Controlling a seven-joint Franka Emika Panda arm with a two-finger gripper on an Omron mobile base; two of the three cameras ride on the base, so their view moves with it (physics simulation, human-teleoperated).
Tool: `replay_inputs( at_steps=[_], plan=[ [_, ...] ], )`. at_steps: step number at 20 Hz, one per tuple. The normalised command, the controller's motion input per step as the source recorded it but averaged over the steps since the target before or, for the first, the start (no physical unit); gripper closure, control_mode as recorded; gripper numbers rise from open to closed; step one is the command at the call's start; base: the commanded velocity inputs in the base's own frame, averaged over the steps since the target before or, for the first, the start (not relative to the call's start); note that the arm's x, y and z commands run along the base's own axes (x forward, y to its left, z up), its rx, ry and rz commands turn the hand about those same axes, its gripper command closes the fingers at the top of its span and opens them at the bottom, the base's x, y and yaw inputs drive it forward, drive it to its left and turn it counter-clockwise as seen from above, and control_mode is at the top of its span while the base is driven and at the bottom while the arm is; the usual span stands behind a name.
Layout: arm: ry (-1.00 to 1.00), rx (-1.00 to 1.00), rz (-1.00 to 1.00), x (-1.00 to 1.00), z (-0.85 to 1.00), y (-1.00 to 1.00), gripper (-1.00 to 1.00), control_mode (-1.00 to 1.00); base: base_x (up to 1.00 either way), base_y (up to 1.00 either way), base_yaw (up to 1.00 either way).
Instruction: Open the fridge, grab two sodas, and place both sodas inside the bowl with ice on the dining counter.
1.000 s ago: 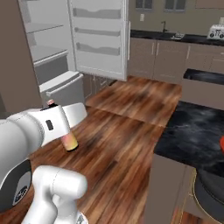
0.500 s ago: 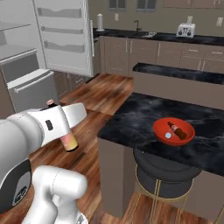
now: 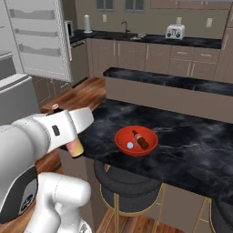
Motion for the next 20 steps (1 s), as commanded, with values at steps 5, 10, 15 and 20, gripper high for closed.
replay_inputs(
  at_steps=[5, 10, 15, 20],
  plan=[
    [0.06, 0.00, 0.00, 0.20, -0.01, -0.04, 1.00, -1.00, 0.64, -0.32, -0.01],
    [0.43, -0.01, 0.00, 1.00, -0.14, -0.07, 1.00, -1.00, 0.00, 0.00, 0.00],
    [0.60, -0.12, 0.00, 1.00, -0.35, -0.22, 1.00, -1.00, 0.00, 0.00, 0.00],
    [0.55, -0.16, 0.03, 0.96, -0.71, -0.19, 1.00, -1.00, 0.00, 0.00, 0.00]
  ],
)
